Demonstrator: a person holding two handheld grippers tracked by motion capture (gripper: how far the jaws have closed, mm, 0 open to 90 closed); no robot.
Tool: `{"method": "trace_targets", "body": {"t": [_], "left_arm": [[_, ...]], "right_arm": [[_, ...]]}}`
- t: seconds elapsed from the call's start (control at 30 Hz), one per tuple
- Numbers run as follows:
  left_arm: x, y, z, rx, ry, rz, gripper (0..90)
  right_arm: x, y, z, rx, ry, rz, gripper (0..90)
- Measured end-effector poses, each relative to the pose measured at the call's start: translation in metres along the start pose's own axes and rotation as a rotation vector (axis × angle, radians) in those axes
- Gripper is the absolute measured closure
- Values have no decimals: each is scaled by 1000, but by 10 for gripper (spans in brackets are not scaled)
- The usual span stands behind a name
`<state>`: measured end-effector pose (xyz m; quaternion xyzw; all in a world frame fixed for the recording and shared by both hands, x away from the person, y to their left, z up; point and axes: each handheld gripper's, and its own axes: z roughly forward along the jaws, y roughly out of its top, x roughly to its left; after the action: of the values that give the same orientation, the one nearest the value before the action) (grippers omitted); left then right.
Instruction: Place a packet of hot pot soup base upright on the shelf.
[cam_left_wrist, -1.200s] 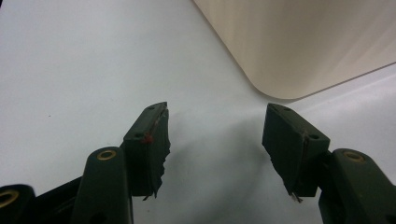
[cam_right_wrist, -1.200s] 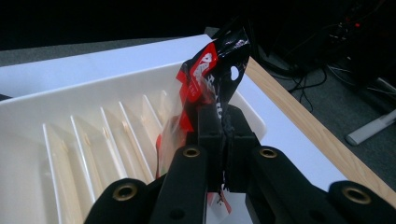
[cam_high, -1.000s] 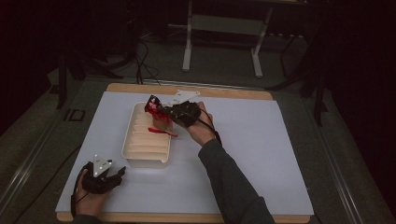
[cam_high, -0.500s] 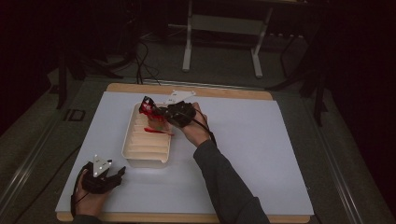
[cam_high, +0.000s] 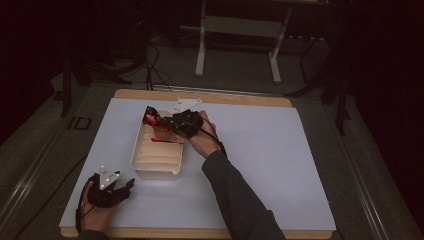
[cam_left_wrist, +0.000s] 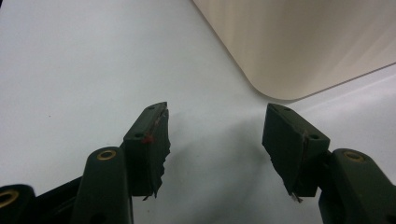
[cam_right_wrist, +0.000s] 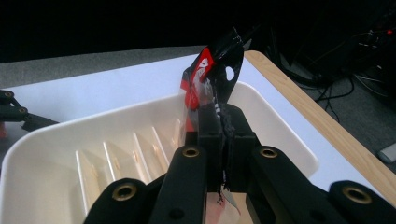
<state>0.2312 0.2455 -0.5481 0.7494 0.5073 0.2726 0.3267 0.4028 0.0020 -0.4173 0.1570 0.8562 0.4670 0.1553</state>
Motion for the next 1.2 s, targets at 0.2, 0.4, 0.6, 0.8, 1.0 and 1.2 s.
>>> {"method": "trace_targets", "body": {"t": [0.2,0.4,0.6,0.8,1.0,1.2], "left_arm": [[0,0,0,-4,1,-1,410],[0,0,0,-4,0,-3,410],[0,0,0,-4,1,-1,411],[0,0,0,-2,2,0,411],[0,0,0,-3,2,0,411],[-1,0,0,-2,3,-1,411]], "right_arm": [[3,-2,4,-12,15,15,876],[4,-12,9,0,19,24,872],[4,-17,8,7,18,33,870],[4,-23,9,24,19,31,865],[3,-33,15,67,12,36,866],[0,-36,15,101,15,55,870]]}}
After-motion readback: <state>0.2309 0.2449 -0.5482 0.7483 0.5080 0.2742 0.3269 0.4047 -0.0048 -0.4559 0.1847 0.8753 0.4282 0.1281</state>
